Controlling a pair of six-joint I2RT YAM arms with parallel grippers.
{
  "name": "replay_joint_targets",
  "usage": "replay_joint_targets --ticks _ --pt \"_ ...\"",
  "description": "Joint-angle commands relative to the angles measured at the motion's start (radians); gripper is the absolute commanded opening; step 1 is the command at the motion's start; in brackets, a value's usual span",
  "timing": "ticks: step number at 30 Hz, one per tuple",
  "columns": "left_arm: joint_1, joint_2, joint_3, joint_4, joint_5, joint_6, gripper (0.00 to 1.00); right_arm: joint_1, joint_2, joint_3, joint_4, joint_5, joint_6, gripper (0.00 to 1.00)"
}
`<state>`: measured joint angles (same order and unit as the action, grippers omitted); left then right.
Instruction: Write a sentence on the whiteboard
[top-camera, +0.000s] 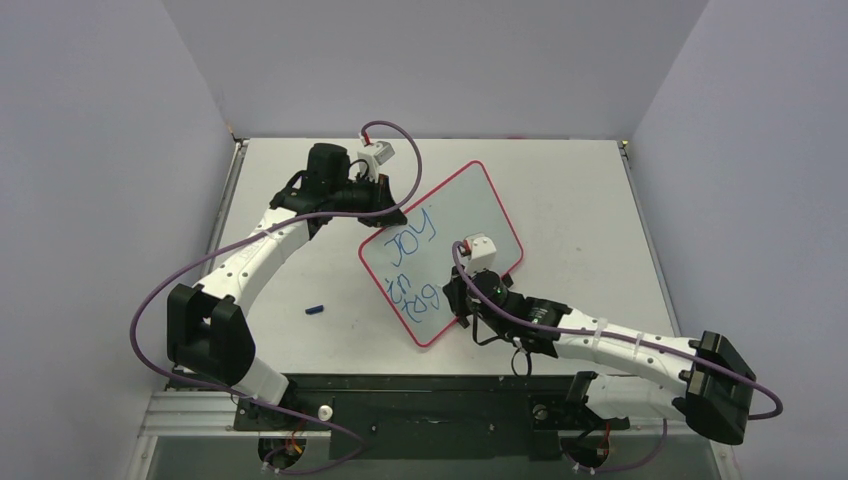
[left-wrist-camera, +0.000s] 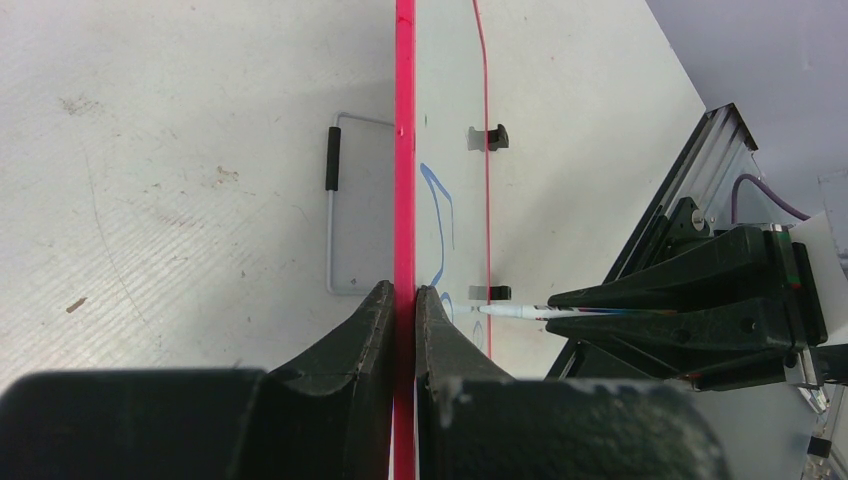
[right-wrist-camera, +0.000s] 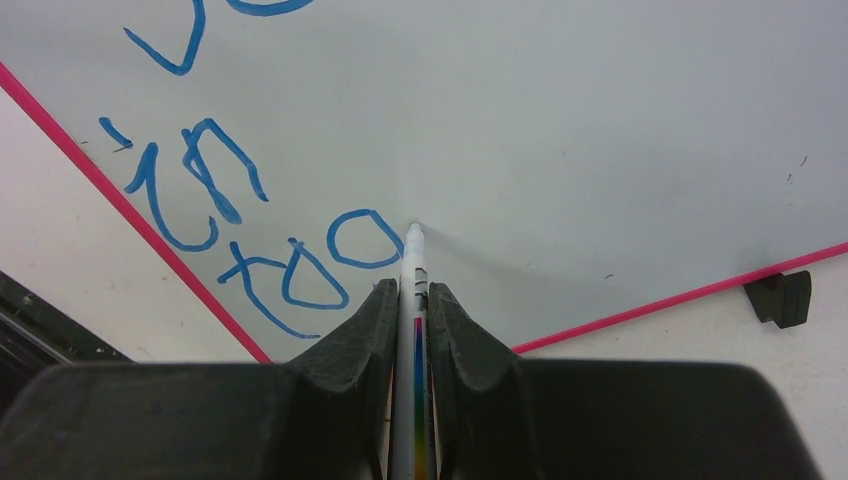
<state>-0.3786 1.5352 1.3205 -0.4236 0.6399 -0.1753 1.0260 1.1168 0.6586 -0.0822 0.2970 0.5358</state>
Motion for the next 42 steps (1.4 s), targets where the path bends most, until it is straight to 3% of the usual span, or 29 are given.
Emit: replay_joint_targets --ticks 1,42 --pt "0.001 -0.014 0.020 0.051 -0.032 0.048 0.00 -0.007 0.014 -0.004 0.065 -0.001 0.002 0.00" --pt "0.001 -0.015 0.020 0.048 -0.029 0.050 0.00 -0.034 0.073 0.085 0.042 -0.036 -0.029 0.00"
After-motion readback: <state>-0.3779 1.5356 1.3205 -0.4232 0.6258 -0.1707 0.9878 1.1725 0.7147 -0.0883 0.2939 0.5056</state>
